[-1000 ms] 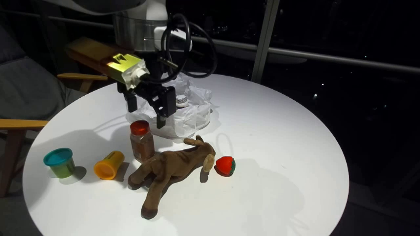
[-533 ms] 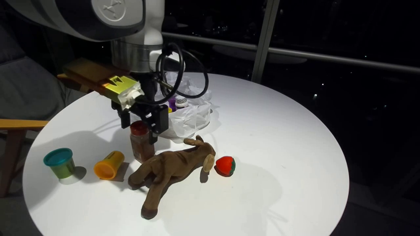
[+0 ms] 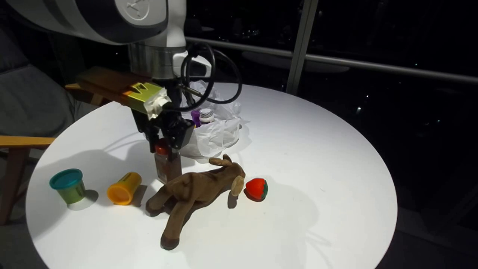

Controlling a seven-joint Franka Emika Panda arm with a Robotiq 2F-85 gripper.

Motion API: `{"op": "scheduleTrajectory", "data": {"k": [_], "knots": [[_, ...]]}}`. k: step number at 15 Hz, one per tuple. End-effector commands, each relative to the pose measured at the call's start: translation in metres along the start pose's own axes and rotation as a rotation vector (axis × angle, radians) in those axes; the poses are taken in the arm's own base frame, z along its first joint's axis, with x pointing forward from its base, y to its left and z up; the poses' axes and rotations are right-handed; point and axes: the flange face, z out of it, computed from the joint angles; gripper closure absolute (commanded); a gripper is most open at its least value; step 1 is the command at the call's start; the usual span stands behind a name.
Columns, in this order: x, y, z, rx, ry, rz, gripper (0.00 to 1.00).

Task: Put the contents on the table inside the plastic bag.

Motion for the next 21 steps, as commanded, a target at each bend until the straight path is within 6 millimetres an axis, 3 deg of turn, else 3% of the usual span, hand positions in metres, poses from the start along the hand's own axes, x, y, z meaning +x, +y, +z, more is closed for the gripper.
{"op": "scheduleTrajectory", "data": {"k": [1,4,8,10,13,18,21], "knots": [[0.010,-0.002,-0.024,-0.022,0.036,-0.007,0.81],[0.023,-0.013,-0.064,-0.063,0.089,-0.026,0.81],[0.048,-0.045,-0.136,-0.114,0.132,-0.077,0.81],[0.070,-0.064,-0.150,-0.090,0.144,-0.116,0.81],[0.101,-0.088,-0.142,-0.065,0.158,-0.160,0.81],[0.141,-0.111,-0.085,-0.055,0.121,-0.204,0.81],[0.160,-0.118,-0.064,-0.057,0.145,-0.241,0.81]]}}
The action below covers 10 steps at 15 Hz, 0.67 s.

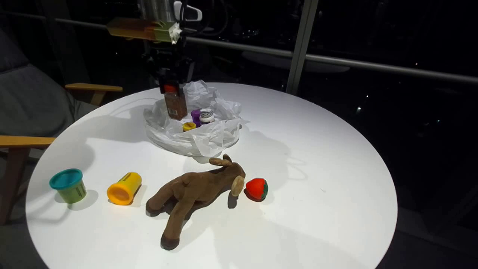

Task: Put the contents on the table inside the plastic bag.

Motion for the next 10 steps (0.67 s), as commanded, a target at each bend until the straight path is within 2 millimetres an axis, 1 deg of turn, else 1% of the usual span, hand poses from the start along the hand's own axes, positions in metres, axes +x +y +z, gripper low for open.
{"op": "scheduleTrajectory", "data": {"k": [1,5,6,10], "knots": [[0.033,-0.005,0.010,0.007,0.050,-0.051,0.81],[0.046,-0.013,0.023,0.055,0.046,-0.079,0.81],[0.047,-0.017,0.025,0.068,0.043,-0.084,0.81],[0.049,-0.028,0.045,0.081,0.026,-0.104,0.81]]}}
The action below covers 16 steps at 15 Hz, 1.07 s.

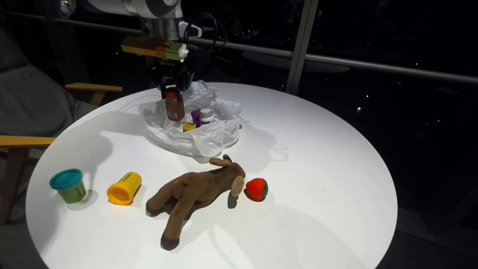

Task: Put the contents on the table inside the plastic bag.

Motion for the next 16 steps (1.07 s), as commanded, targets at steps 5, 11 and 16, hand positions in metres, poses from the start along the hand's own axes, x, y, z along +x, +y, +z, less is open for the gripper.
{"op": "scheduleTrajectory", "data": {"k": [5,11,16], "knots": [[0.008,-0.003,0.023,-0.017,-0.028,-0.052,0.78],[0.012,-0.013,-0.033,-0.033,0.039,-0.041,0.00],[-0.031,-0.004,-0.099,-0.035,0.057,0.013,0.00]]}}
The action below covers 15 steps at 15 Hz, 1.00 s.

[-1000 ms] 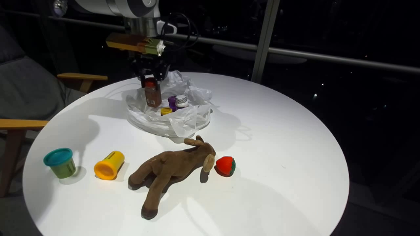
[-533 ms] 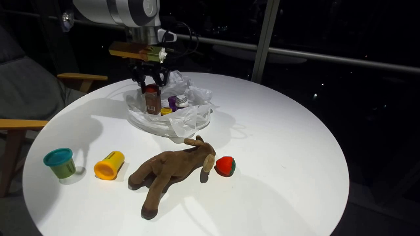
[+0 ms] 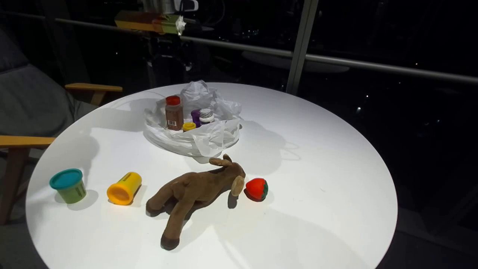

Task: Put the contents on the table inside the plastic bag.

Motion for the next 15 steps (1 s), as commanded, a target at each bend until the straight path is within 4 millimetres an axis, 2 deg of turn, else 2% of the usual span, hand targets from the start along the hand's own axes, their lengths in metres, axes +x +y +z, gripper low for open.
{"op": "scheduleTrajectory", "data": {"k": [1,5,8,11,15], "knots": [[-0.052,0.008,-0.052,-0.001,-0.019,0.048,0.00],[-0.108,0.011,-0.076,-0.003,-0.037,0.076,0.00],[-0.157,0.003,-0.080,0.014,-0.065,0.094,0.00],[-0.210,-0.013,-0.059,0.027,-0.093,0.096,0.00],[-0.263,-0.042,-0.020,0.038,-0.113,0.061,0.00]]}}
